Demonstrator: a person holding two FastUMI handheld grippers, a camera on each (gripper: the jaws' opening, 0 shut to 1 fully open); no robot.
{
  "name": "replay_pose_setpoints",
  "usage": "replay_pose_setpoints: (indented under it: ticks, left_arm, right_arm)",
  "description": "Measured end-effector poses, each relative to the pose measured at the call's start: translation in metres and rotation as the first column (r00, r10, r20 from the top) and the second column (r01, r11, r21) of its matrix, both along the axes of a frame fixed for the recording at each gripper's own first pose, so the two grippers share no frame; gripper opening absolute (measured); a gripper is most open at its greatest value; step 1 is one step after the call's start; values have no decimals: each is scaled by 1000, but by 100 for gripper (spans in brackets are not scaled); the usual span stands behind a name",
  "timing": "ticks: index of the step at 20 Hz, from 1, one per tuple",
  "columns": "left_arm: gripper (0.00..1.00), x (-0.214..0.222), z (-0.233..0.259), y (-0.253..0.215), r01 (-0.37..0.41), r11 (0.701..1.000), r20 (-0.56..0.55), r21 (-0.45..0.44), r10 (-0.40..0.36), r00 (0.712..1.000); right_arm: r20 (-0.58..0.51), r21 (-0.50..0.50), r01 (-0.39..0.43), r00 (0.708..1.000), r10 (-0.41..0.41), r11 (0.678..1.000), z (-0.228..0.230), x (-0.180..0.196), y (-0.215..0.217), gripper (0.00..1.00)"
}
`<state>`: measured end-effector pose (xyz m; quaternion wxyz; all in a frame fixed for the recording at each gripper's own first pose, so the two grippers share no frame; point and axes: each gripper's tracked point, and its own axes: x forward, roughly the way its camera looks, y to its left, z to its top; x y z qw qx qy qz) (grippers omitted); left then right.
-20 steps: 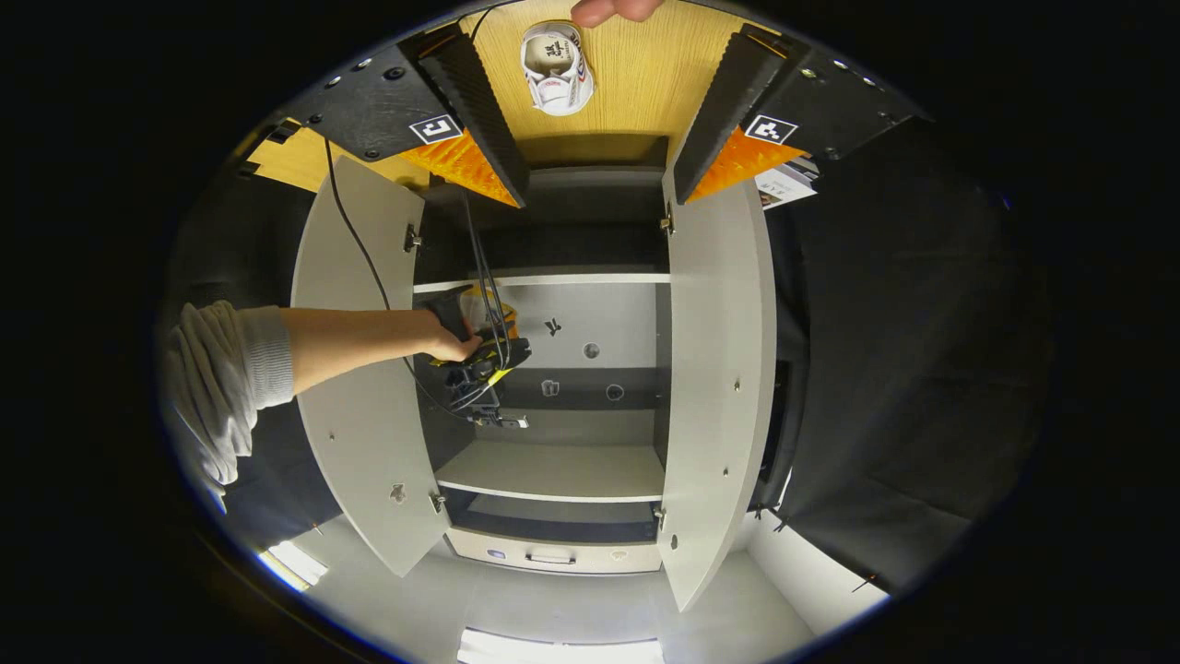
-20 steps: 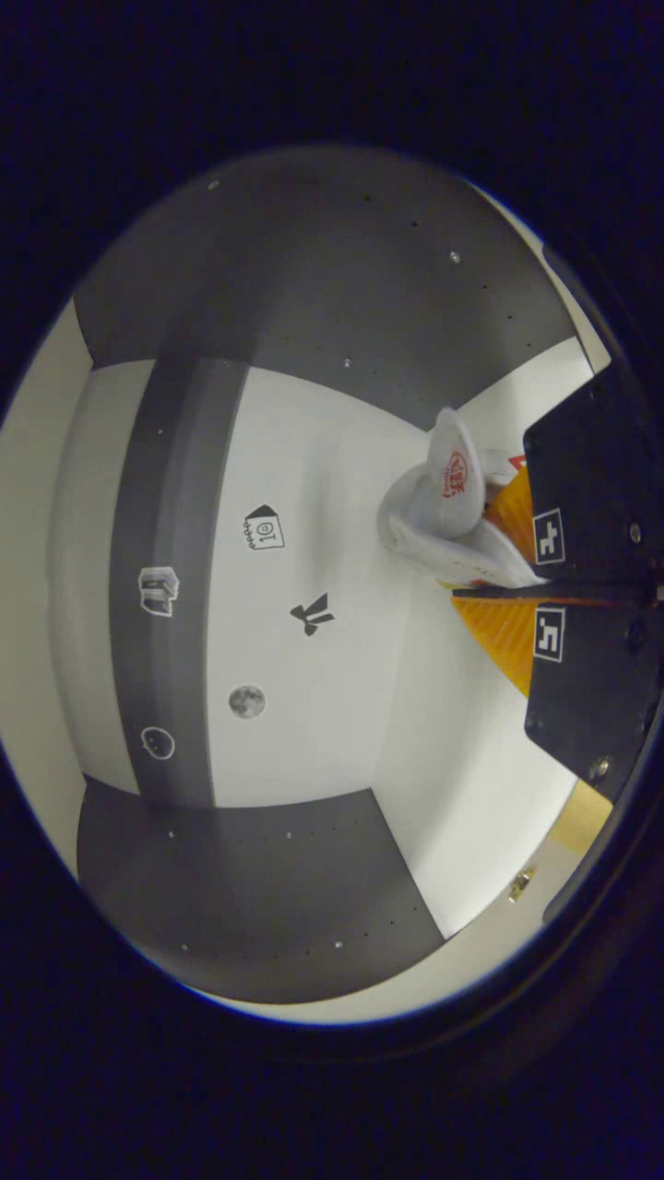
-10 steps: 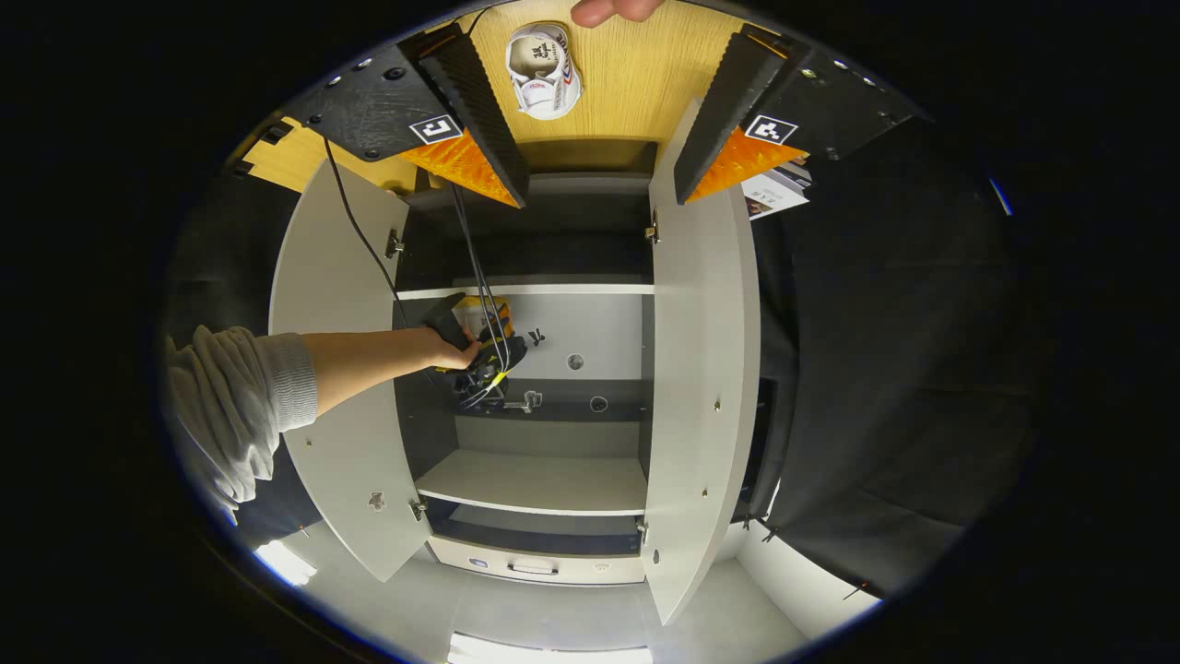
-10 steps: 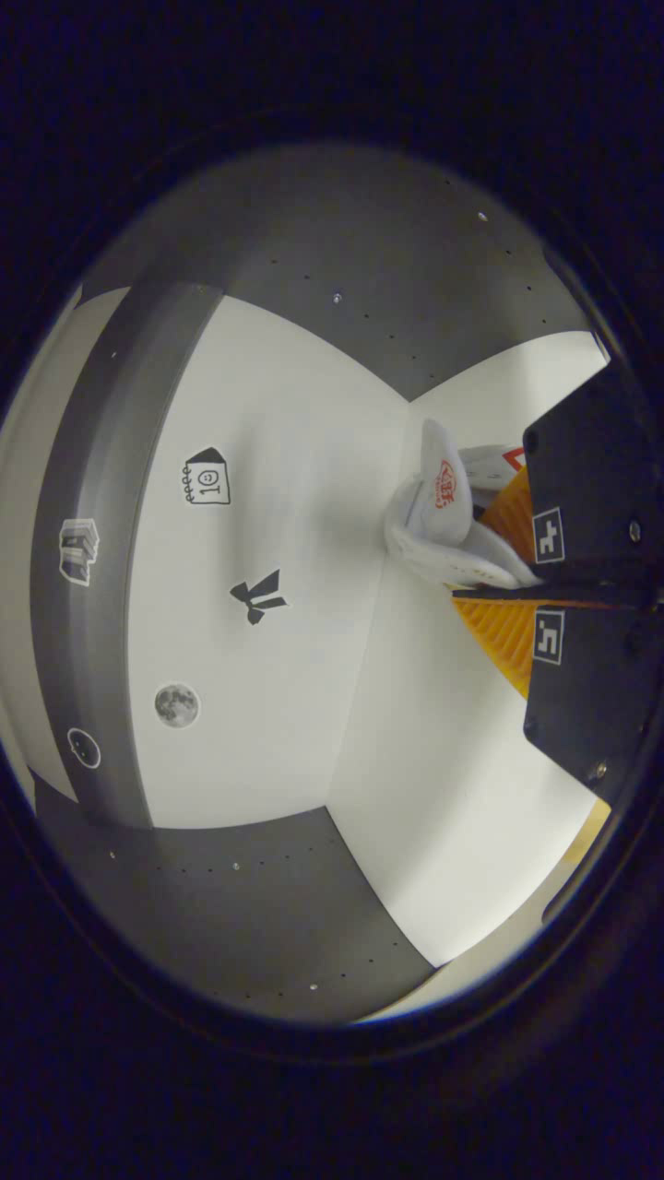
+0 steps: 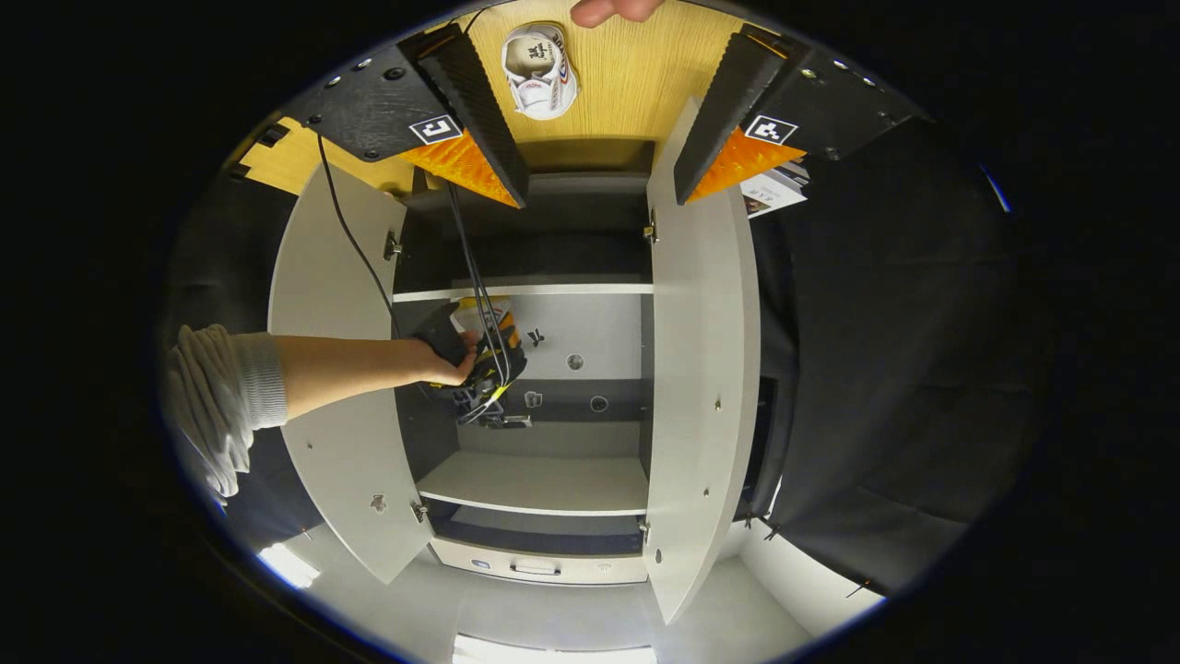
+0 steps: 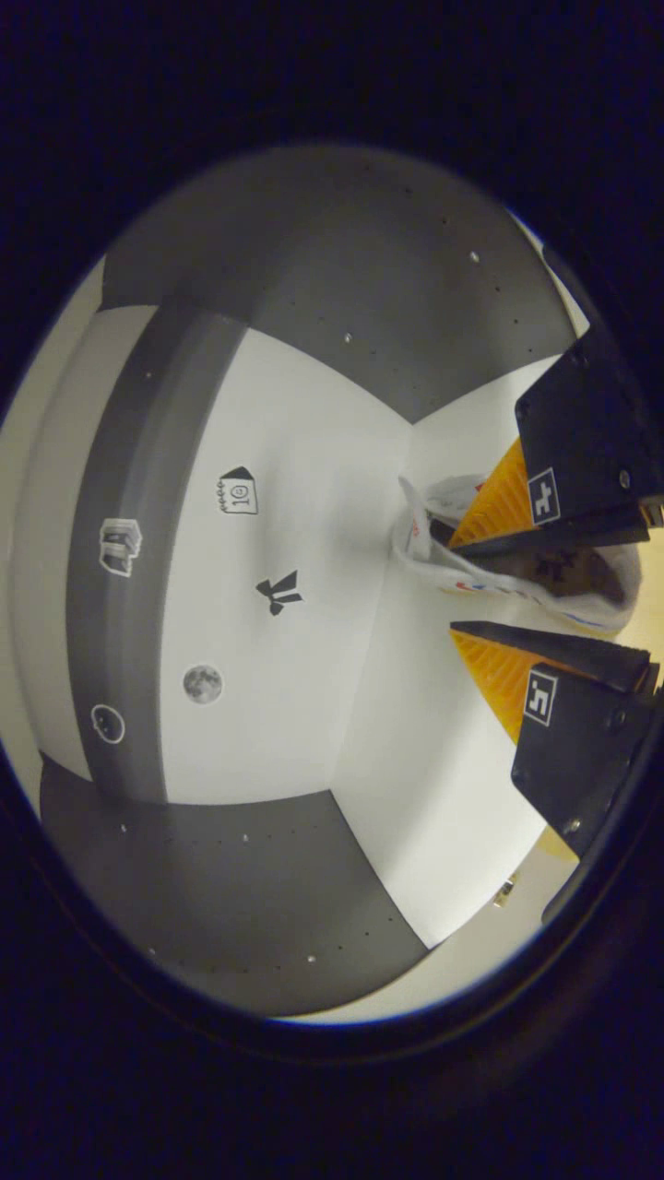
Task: Grab one shoe with the right hand and put it into the shoe cabinet, grab the other shoe with the left hand and put it into the shoe cabinet; then close the right door with the right hand and the left door with the left hand.
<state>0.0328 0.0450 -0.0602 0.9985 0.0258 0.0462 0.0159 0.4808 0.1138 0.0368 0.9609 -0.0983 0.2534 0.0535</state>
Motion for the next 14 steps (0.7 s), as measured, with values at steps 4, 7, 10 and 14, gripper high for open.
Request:
replay_pose_setpoints:
  ticks: [4,7,10,14]
  left_arm:
    - [95,0,-4,-8,14,1000,4,-8,-14,1000]
    - [95,1,-8,-15,20,1000,2,-8,-20,1000]
    - [95,0,-8,-20,19,1000,8,-5,-19,1000]
    - [95,0,-10,-24,10,1000,6,1,-10,1000]
  right_arm:
    - [144,7,-62,988,60,998,47,-59,-9,50]
    - [253,37,-127,961,113,991,68,-125,-9,47]
    - [355,75,-166,926,130,983,68,-196,-17,48]
    - [439,157,-146,896,64,977,41,-271,-39,50]
